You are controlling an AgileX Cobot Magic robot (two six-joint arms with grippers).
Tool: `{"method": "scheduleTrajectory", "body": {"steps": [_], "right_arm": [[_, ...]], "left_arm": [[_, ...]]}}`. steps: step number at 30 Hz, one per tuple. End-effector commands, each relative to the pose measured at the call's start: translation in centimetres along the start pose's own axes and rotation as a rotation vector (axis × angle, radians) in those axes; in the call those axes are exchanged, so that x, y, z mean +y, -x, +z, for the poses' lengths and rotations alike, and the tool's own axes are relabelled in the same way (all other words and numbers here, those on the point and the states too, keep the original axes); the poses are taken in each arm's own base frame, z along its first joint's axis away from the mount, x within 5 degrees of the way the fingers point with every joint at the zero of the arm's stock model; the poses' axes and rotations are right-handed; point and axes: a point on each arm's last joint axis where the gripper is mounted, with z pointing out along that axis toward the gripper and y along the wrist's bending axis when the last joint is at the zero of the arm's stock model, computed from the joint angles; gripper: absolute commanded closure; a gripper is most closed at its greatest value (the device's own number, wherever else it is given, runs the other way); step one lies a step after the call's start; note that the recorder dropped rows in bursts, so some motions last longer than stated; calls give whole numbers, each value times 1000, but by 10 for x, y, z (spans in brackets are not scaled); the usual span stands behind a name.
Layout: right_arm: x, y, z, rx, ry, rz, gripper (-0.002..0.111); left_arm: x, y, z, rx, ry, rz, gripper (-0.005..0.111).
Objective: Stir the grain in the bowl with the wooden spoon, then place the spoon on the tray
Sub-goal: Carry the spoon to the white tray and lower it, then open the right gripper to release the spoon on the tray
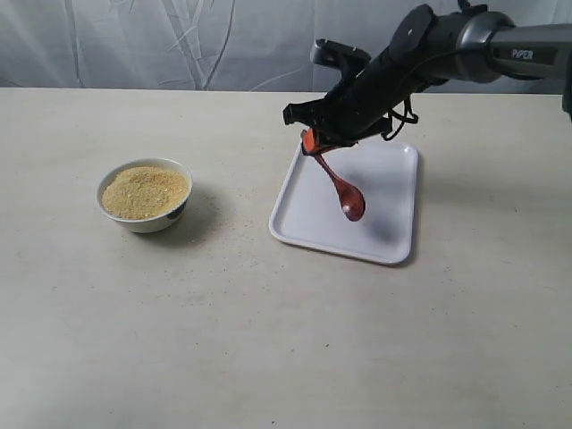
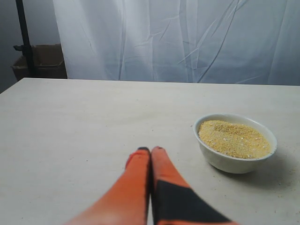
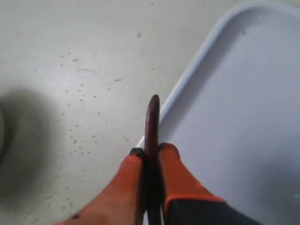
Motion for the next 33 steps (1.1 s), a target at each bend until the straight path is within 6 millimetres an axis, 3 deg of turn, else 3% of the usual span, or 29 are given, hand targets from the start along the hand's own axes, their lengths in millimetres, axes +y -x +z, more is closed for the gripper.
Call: {"method": "scheduleTrajectory", "body": {"steps": [1,7,14,17,22,28,30,33], "right_arm": [[-12,-2,16,-19,-33,3,109],[-18,-7,29,-16,-35,33,106],[-17,-6,29,-21,-37,31,63],[-17,-6,29,-20,-39,31,59],[-20,1,15,-54,-80,26,59],[-13,9,-21,-46,-170,-1,61],[-11,8,-31,-18,-196,15,69],[-7,5,-46,41,-229,9,91]], "left_arm": [[0,0,0,-9,0,4,107],[0,0,0,-9,0,4,107],[0,0,0,-9,0,4,107],[0,0,0,-9,0,4,107],[0,0,0,-9,0,4,107],[0,0,0,-9,0,4,107],[0,0,0,-9,0,4,107],[0,0,0,-9,0,4,107]]}}
